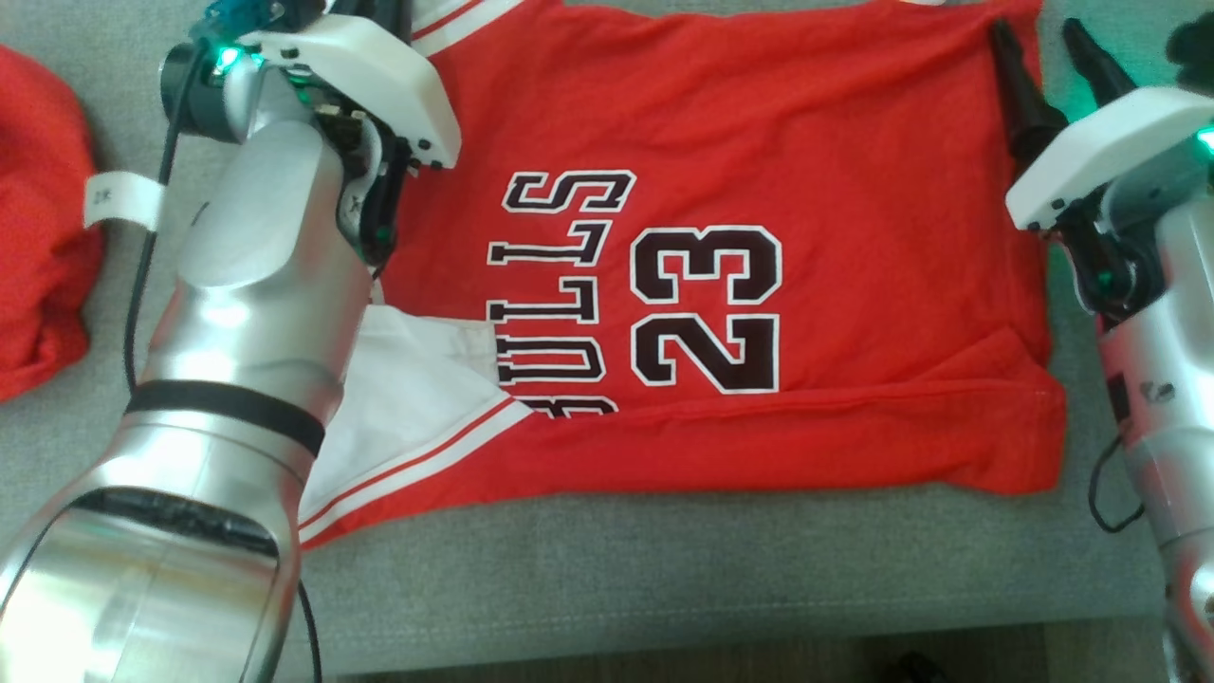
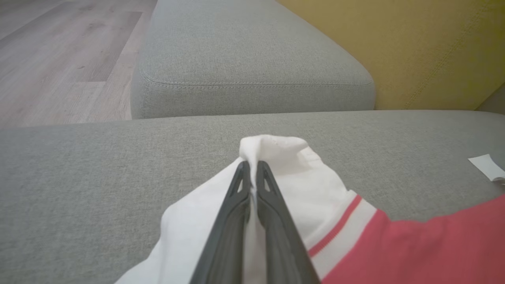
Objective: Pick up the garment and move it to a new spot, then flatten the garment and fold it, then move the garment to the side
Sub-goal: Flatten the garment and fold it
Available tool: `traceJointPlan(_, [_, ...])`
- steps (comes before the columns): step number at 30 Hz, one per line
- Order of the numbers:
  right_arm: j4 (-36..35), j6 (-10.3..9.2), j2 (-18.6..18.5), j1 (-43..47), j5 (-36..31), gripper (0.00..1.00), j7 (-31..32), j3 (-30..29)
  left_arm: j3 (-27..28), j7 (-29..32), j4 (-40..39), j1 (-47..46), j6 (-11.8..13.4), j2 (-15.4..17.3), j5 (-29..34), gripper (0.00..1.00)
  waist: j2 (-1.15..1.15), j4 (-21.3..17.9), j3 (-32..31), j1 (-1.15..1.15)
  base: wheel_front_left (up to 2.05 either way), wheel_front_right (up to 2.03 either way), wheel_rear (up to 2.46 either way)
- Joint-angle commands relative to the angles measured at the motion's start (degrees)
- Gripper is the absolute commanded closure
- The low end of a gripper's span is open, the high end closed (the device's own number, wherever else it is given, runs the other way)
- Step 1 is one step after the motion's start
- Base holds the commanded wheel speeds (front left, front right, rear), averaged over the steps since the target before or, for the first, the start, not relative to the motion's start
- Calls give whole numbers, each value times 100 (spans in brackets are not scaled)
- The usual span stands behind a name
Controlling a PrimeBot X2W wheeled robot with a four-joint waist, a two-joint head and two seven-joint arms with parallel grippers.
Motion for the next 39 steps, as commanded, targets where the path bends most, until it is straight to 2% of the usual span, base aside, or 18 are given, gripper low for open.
traceJointPlan(1, [-94, -5, -103, -117, 66, 0, -60, 116, 29, -69, -213, -55, 32, 150, -47, 100, 0, 12, 17, 0, 0, 0, 0])
traceJointPlan(3, [83, -5, -140, -231, 120, 0, -102, 234, -71, -69, -299, -25, 82, 149, -120, 100, 0, 23, 38, 0, 0, 0, 0])
traceJointPlan(4, [164, -5, -148, -281, 159, 7, -120, 290, -113, -69, -333, -10, 105, 149, -153, 100, 0, 26, 45, 0, 0, 0, 0])
traceJointPlan(5, [242, -5, -156, -327, 197, 27, -138, 345, -149, -70, -359, 2, 124, 149, -184, 100, 0, 26, 50, 0, 0, 0, 0])
traceJointPlan(6, [316, -5, -165, -374, 229, 33, -162, 399, -177, -70, -378, 9, 143, 149, -210, 100, 0, 23, 56, 0, 0, 0, 0])
traceJointPlan(7, [382, -5, -170, -423, 269, 44, -191, 442, -196, -70, -393, 8, 164, 149, -229, 100, 0, 15, 72, 0, 0, 0, 0])
traceJointPlan(8, [434, -5, -169, -474, 313, 69, -220, 488, -200, -70, -417, -1, 192, 149, -238, 100, 0, 11, 90, 0, 0, 0, 0])
traceJointPlan(9, [472, -5, -171, -519, 355, 100, -259, 537, -193, -70, -451, -8, 221, 149, -236, 100, 0, 8, 102, 0, 0, 0, 0])
traceJointPlan(16, [511, -5, -319, -646, 625, 100, -758, 794, 20, -70, -1102, 220, 400, 219, -85, 100, 0, 2, 67, 0, 0, 0, 0])
traceJointPlan(24, [119, -5, -590, -390, 899, 100, -1263, 947, 383, -71, -2429, 981, 523, 387, 211, 100, 0, -9, -116, 0, 0, 0, 0])
traceJointPlan(33, [-702, -5, -811, 408, 987, 100, -1534, 922, 623, -71, -3952, 2192, 591, 496, 508, 100, 0, -21, -386, 0, 0, 0, 0])
traceJointPlan(39, [-1301, -5, -799, 1211, 932, 100, -1452, 779, 674, -71, -4929, 3309, 667, 546, 679, 100, 0, -53, -539, 0, 0, 0, 0])
